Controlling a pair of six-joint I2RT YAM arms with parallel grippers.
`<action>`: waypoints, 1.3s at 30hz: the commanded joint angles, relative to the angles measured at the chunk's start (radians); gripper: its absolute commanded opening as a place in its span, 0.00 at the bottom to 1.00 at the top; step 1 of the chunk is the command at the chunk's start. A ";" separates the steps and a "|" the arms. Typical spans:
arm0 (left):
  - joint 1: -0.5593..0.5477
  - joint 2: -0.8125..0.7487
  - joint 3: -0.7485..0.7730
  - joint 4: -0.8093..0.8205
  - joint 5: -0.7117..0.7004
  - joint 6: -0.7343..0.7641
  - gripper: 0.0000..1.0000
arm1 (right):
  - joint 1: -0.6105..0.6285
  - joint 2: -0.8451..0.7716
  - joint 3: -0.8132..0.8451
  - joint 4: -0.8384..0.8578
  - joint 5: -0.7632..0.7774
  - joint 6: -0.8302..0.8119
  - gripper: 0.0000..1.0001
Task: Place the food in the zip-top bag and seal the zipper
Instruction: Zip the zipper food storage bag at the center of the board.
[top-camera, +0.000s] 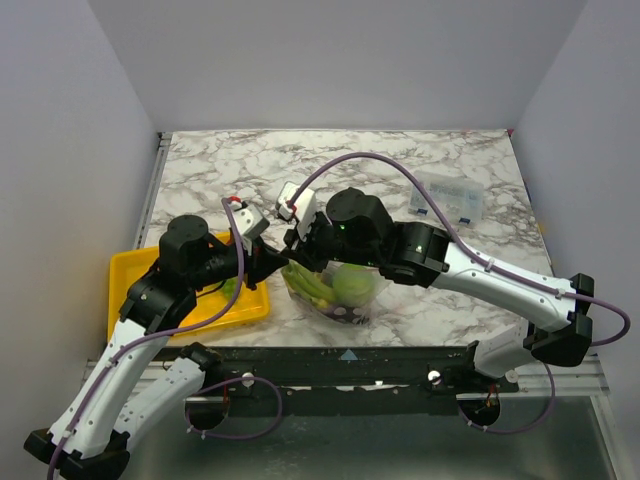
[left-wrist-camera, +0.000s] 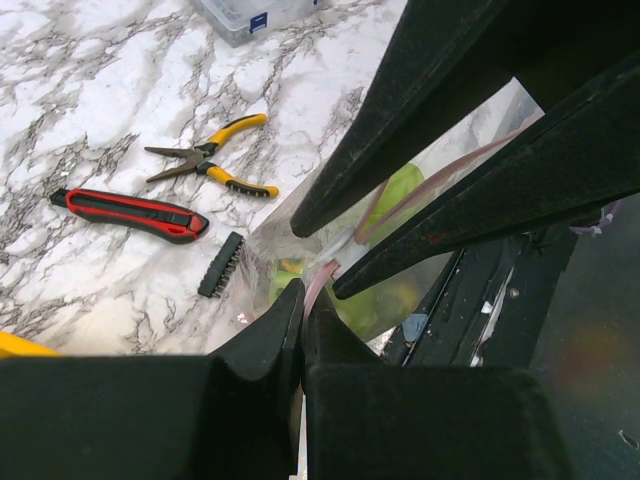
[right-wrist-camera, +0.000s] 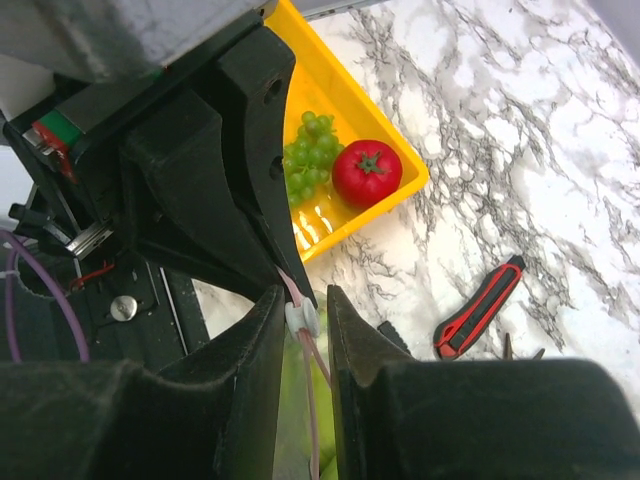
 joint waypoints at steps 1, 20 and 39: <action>-0.004 -0.027 0.029 0.025 0.000 -0.005 0.00 | 0.004 0.022 0.012 -0.034 -0.031 -0.023 0.24; -0.006 -0.065 0.009 0.030 -0.020 0.010 0.00 | 0.012 0.003 -0.072 0.009 0.014 -0.149 0.00; -0.005 -0.131 -0.032 0.023 -0.322 0.073 0.00 | 0.015 -0.176 -0.192 -0.013 0.130 -0.174 0.00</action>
